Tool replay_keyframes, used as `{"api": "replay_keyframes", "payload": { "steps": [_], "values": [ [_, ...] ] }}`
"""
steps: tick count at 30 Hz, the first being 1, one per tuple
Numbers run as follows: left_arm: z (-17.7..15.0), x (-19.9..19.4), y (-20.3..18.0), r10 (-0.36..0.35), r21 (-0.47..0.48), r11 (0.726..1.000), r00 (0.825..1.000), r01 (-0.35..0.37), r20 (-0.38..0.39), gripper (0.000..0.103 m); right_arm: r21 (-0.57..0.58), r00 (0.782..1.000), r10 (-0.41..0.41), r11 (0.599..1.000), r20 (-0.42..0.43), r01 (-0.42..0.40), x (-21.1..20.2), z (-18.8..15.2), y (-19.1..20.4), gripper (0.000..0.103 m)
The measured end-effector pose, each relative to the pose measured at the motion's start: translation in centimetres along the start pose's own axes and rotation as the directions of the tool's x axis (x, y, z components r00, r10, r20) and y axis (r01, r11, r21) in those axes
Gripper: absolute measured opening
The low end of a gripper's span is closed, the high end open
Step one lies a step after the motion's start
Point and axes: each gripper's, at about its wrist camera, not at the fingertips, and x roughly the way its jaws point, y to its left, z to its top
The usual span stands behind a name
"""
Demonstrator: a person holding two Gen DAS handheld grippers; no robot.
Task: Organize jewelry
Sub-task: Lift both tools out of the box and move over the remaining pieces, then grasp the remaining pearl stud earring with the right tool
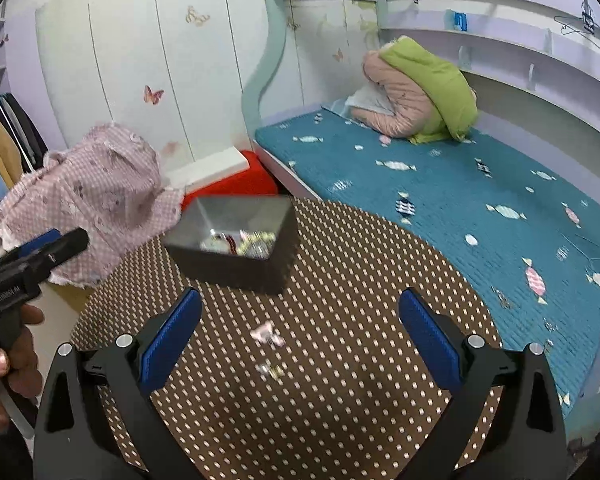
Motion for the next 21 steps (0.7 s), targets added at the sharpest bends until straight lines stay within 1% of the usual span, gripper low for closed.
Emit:
{"api": "replay_keyframes", "payload": {
  "steps": [5,8,14,16,17,19,21],
  "values": [
    [-2.1,0.2,-0.1,0.009,0.007,1.0,1.0,-0.009,-0.016,0.097,-0.024,0.998,0.0,1.0,-0.057,-0.002,1.4,-2.0,0.3,0.095],
    [-3.4,0.8,-0.5,0.012,0.024,1.0,0.999,-0.011,-0.045,0.097,-0.048,0.995,0.006,0.999,-0.104,-0.011,2.8,-3.2,0.7,0.095],
    [-5.3,1.9,-1.0,0.001,0.036,0.999,0.996,0.002,-0.093,0.097,-0.095,0.986,0.024,0.995,-0.164,-0.04,5.3,-4.4,1.3,0.094],
    [-5.7,2.2,-1.0,-0.001,0.04,0.999,0.995,0.005,-0.102,0.097,-0.105,0.982,0.035,0.993,-0.183,-0.055,6.0,-4.6,1.5,0.084],
    [-5.9,2.4,-1.0,-0.001,0.043,0.999,0.994,0.006,-0.108,0.097,-0.107,0.981,0.041,0.992,-0.192,-0.062,6.4,-4.7,1.6,0.082],
    [-6.2,2.8,-1.1,-0.002,0.048,0.999,0.993,0.008,-0.118,0.097,-0.113,0.978,0.051,0.991,-0.203,-0.075,6.9,-4.8,1.8,0.07],
    [-6.5,3.2,-1.2,-0.003,0.05,0.999,0.991,0.009,-0.131,0.097,-0.125,0.976,0.057,0.989,-0.212,-0.085,7.4,-4.9,2.0,0.064]
  ]
}}
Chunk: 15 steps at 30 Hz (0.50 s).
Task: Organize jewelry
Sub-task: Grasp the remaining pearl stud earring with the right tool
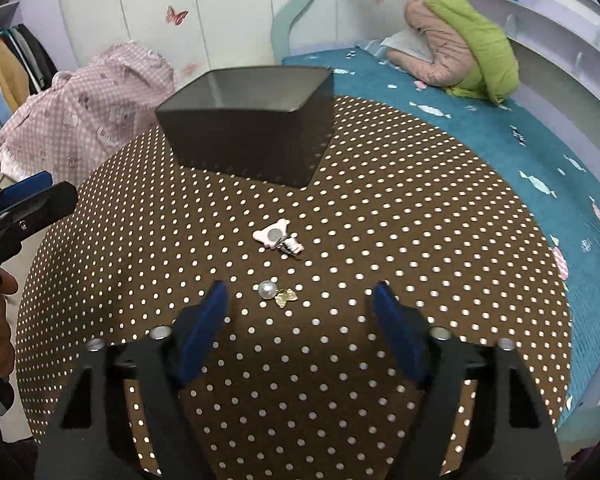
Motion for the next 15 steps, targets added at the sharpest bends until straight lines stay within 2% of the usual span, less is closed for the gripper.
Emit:
{"api": "replay_keyframes", "payload": {
  "steps": [2,5,10,14,15],
  "values": [
    [-0.1,0.4,0.0,-0.002,0.0,1.0,1.0,0.002,-0.01,0.097,-0.013,1.0,0.009,1.0,-0.006,-0.009,0.4,0.0,0.2,0.058],
    [-0.2,0.9,-0.3,-0.008,0.004,1.0,1.0,0.008,-0.021,0.097,-0.028,1.0,0.011,1.0,-0.007,-0.012,0.7,0.0,0.4,0.044],
    [-0.1,1.7,-0.8,-0.019,0.01,1.0,0.999,0.019,-0.033,0.097,-0.062,1.0,0.006,0.998,-0.007,-0.006,0.8,0.0,0.6,0.014],
    [0.2,2.3,-1.6,-0.03,0.025,0.999,0.999,0.031,-0.034,0.097,-0.087,1.0,0.007,0.996,-0.003,-0.007,0.6,-0.3,0.9,0.013],
    [0.3,2.4,-1.8,-0.033,0.031,0.999,0.999,0.034,-0.034,0.097,-0.085,1.0,0.01,0.996,0.001,-0.01,0.5,-0.3,0.8,0.01]
  ]
}}
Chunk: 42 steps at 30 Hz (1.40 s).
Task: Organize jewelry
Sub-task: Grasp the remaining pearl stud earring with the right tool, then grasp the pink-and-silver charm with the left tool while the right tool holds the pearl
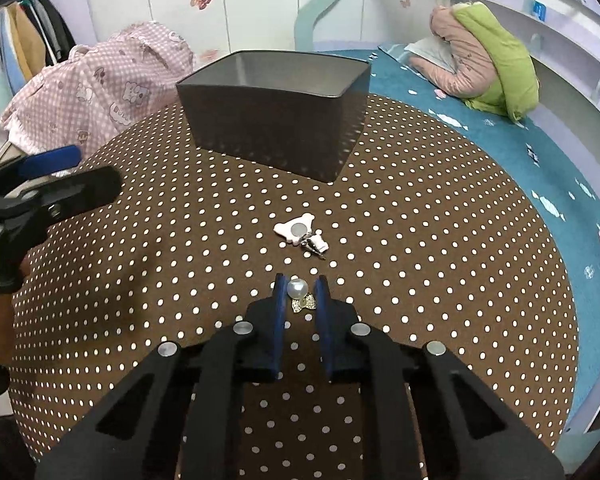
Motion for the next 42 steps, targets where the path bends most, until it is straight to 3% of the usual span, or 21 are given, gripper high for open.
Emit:
{"api": "replay_keyframes", "payload": {
  "steps": [9,22,23,24,25,27,32,34,42],
  "values": [
    [1.1,3.7,-3.9,-0.064,0.11,0.992,0.997,0.068,-0.039,0.097,0.099,1.0,0.002,0.995,0.025,-0.005,-1.4,-0.8,-2.6,0.01],
    [0.6,9.6,-8.8,-0.091,0.198,0.973,0.986,0.118,-0.14,0.096,0.213,0.999,-0.007,0.977,0.042,-0.002,-2.7,-1.8,-5.5,0.01],
    [0.7,9.8,-9.0,-0.088,0.2,0.973,0.985,0.117,-0.147,0.092,0.214,0.999,-0.006,0.977,0.042,-0.003,-2.7,-1.8,-5.7,0.01],
    [0.7,9.9,-9.1,-0.095,0.2,0.972,0.984,0.125,-0.152,0.076,0.216,0.999,-0.006,0.976,0.043,-0.004,-2.8,-1.8,-5.8,0.01],
    [0.7,9.9,-9.0,-0.094,0.204,0.971,0.984,0.124,-0.149,0.073,0.219,0.999,-0.004,0.976,0.044,-0.006,-2.8,-1.8,-5.8,0.01],
    [0.6,9.8,-9.2,-0.107,0.219,0.966,0.983,0.139,-0.15,0.055,0.223,0.999,-0.001,0.975,0.047,-0.01,-2.9,-1.8,-5.9,0.01],
    [-0.1,8.9,-8.3,-0.141,0.21,0.962,0.977,0.173,-0.158,0.029,0.22,0.999,0.004,0.975,0.054,-0.016,-3.2,-1.6,-6.0,0.01],
    [-0.4,8.5,-7.4,-0.165,0.182,0.964,0.972,0.194,-0.165,0.023,0.215,0.998,0.005,0.976,0.057,-0.017,-3.4,-1.4,-5.7,0.01],
    [-1.2,5.6,-4.1,-0.152,0.141,0.975,0.98,0.17,-0.131,0.022,0.177,0.997,0.006,0.984,0.072,-0.018,-4.1,-0.3,-4.3,0.01]
  ]
}}
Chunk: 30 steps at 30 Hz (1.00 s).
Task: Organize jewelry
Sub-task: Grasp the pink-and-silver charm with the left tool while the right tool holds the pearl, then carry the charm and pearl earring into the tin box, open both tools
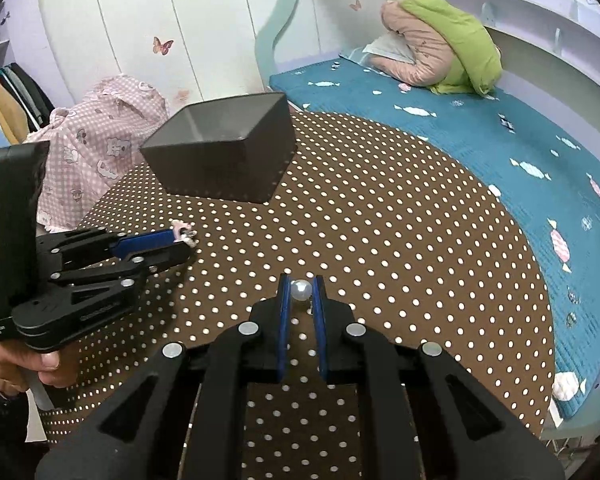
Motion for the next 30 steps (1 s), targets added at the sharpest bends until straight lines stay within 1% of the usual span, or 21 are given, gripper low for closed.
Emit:
{"api": "replay_keyframes", "payload": {
  "steps": [4,8,13,18,20,22,25,30],
  "values": [
    [-0.2,-2.6,1.5,0.017,-0.024,1.0,0.999,-0.016,0.041,0.022,-0.044,1.0,0.009,0.999,0.022,-0.008,-0.7,1.2,1.7,0.01],
    [0.8,-6.0,3.1,0.046,-0.034,0.999,0.993,-0.042,0.112,0.022,-0.095,0.998,0.018,0.995,0.058,-0.013,-1.5,2.9,3.5,0.01],
    [3.3,-9.8,5.0,0.079,-0.04,0.997,0.975,-0.072,0.206,0.022,-0.163,0.992,0.033,0.987,0.121,-0.013,-2.7,6.2,5.8,0.01],
    [6.8,-12.4,6.2,0.089,-0.048,0.996,0.955,-0.079,0.283,0.022,-0.192,0.983,0.055,0.981,0.177,-0.02,-4.0,9.8,6.6,0.01],
    [8.0,-13.2,6.6,0.083,-0.056,0.996,0.949,-0.069,0.305,0.022,-0.194,0.978,0.078,0.98,0.193,-0.04,-4.5,11.8,6.7,0.01],
    [9.5,-13.4,6.9,0.074,-0.059,0.997,0.945,-0.058,0.318,0.022,-0.199,0.976,0.083,0.979,0.199,-0.042,-4.7,13.5,6.9,0.01],
    [11.6,-13.3,7.2,0.043,-0.07,0.997,0.948,-0.022,0.315,0.022,-0.198,0.976,0.102,0.978,0.194,-0.063,-4.3,15.9,7.1,0.01],
    [14.3,-12.3,7.0,-0.009,-0.068,0.997,0.956,0.03,0.294,0.022,-0.178,0.981,0.12,0.98,0.152,-0.092,-2.7,18.1,7.1,0.01]
  ]
}}
